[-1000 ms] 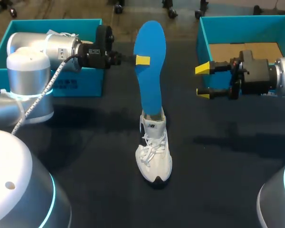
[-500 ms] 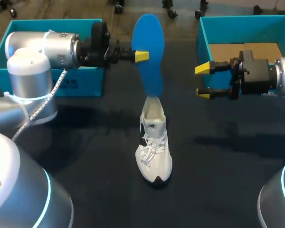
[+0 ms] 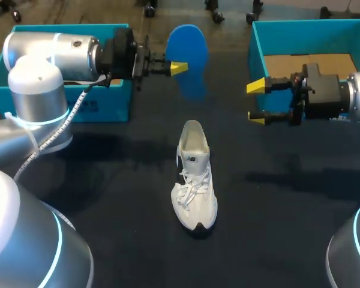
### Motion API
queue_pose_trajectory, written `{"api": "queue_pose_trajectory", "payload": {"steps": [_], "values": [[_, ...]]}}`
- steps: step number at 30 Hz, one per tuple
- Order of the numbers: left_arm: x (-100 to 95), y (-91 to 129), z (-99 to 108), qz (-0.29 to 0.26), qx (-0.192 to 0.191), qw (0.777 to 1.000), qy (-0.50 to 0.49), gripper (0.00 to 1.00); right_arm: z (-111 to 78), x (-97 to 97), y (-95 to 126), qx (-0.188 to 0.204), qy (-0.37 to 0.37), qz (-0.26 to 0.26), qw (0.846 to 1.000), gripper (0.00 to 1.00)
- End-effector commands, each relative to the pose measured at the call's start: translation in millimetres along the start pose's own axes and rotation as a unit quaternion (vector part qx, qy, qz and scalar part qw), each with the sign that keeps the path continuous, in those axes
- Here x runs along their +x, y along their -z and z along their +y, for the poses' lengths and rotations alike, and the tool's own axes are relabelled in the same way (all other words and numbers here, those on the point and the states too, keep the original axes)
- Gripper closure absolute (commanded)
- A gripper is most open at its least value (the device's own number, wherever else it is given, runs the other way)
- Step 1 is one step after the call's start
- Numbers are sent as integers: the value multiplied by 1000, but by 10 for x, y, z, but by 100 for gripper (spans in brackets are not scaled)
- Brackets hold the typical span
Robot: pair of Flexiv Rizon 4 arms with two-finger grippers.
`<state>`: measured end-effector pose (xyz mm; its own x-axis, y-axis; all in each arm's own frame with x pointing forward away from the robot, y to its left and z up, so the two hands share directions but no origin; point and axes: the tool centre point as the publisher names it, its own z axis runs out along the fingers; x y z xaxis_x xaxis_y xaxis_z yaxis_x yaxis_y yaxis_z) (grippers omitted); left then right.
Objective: Take the shoe out of the shoebox, open the shoe tongue, remove and reinsert the insole, then place the shoe into the shoebox
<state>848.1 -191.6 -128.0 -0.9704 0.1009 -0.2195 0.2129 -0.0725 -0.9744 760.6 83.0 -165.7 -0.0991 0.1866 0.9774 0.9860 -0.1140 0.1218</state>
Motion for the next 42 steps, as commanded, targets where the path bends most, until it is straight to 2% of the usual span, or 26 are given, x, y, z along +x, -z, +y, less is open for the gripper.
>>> {"api": "queue_pose_trajectory", "payload": {"steps": [1, 17, 22, 27, 32, 33, 42], "values": [[39, -16, 74, -5, 10, 1000, -2, 100, -2, 2, -17, -1, -1, -1, 1000, 0], [39, -16, 74, -5, 10, 1000, -2, 100, -2, 2, -17, -1, -1, -1, 1000, 0], [44, -42, 41, 12, 9, 994, -107, 100, -2, 2, -17, -1, -1, -1, 1000, 0], [50, -19, 34, 32, 7, 977, -212, 100, -2, 2, -17, -1, -1, -1, 1000, 0], [120, -10, 80, 62, 2, 952, -298, 100, -2, 2, -17, -1, -1, -1, 1000, 0], [128, -11, 97, 68, -2, 941, -332, 100, -2, 2, -17, -1, -1, -1, 1000, 0], [226, -13, 224, 89, -24, 895, -437, 100, -2, 2, -17, -1, -1, -1, 1000, 0]]}}
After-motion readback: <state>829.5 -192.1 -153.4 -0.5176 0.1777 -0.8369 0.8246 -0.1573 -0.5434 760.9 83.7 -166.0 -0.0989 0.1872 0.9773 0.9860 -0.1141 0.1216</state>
